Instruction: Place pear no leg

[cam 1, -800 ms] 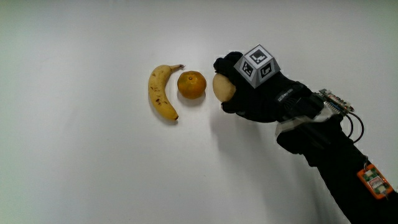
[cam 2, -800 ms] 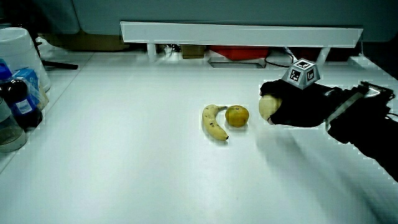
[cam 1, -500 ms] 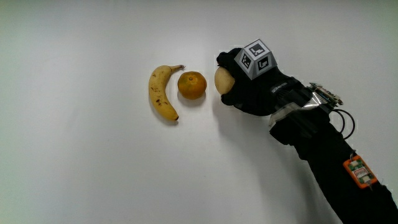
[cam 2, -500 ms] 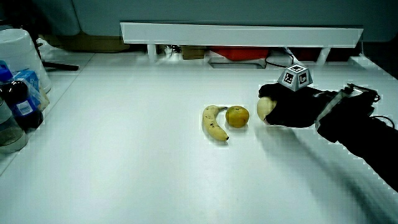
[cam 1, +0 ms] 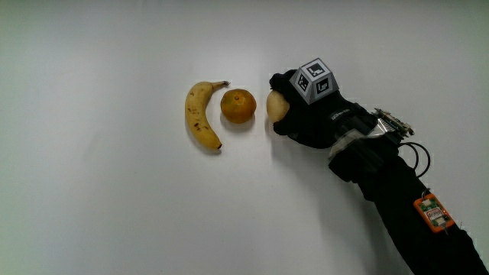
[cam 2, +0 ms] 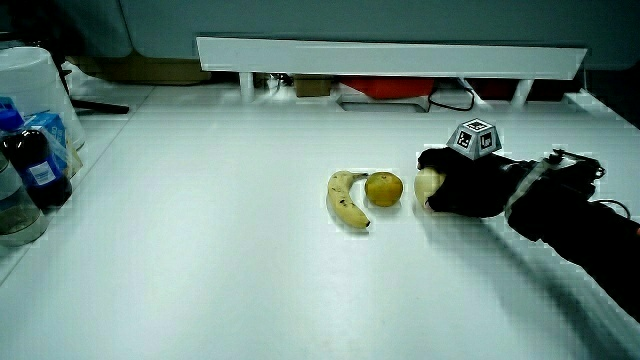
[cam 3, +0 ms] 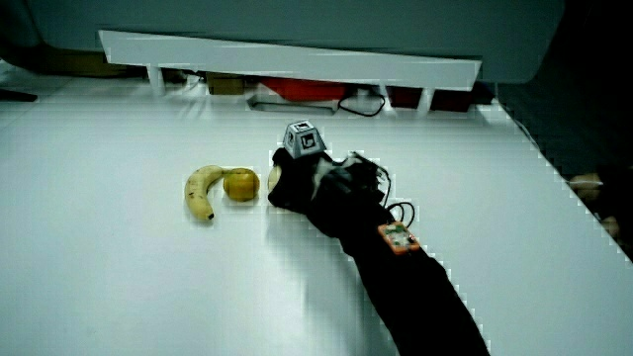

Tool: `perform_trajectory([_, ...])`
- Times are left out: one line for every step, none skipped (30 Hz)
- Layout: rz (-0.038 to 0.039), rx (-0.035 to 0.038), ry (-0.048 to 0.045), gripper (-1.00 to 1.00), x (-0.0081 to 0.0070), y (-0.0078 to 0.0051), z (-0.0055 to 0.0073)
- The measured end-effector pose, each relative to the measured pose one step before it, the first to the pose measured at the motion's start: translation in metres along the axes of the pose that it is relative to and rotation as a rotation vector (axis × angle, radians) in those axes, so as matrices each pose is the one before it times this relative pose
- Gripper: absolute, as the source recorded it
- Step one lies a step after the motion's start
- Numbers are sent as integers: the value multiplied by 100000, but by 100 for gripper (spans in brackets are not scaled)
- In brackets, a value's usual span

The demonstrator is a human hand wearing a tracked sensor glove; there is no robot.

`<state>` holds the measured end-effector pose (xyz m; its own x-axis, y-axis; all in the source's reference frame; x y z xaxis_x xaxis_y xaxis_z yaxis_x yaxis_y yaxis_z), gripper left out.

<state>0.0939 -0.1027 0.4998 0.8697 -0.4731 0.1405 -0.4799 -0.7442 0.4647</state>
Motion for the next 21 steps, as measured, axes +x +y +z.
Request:
perform_trajectory([302, -43, 754, 0, 8, -66, -10])
perform_trajectory([82, 474, 172, 0, -10, -36, -42])
perform_trajectory([-32, -933, 576, 0, 59, 45, -199])
perform_trajectory([50, 91, -508, 0, -24, 13, -70])
perform_trajectory([281, 238, -689, 0, -101, -22, 77])
perform_trajectory([-462, -293, -893, 0, -59, 53, -22])
perform_trajectory([-146, 279, -677, 0, -133, -54, 152])
perform_trajectory([725, -1048, 148, -3, -23, 51, -10])
perform_trajectory([-247, -107, -74, -7, 10, -8, 36])
perform_trajectory([132, -14, -893, -10, -51, -65, 66])
perform_trajectory([-485, -256, -737, -14, 13, -7, -64])
perform_trajectory([344, 279, -880, -17, -54, -39, -62])
perform_trajectory([-508, -1076, -194, -21, -16, -28, -93])
perform_trajectory([-121, 155, -451, -24, 13, 2, -111])
perform_trajectory([86, 280, 352, -28, -80, -81, 86])
perform_trajectory([675, -829, -219, -31, -108, 11, -24])
perform_trajectory([-1080, 487, -948, -34, -45, 64, -120])
perform_trajectory([948, 28, -529, -38, -110, -64, 83])
perform_trajectory([-270, -809, 114, -41, 95, 213, -359])
perform_trajectory([271, -194, -565, -45, -143, -84, 150])
perform_trajectory([-87, 257, -848, -48, -53, 10, -25])
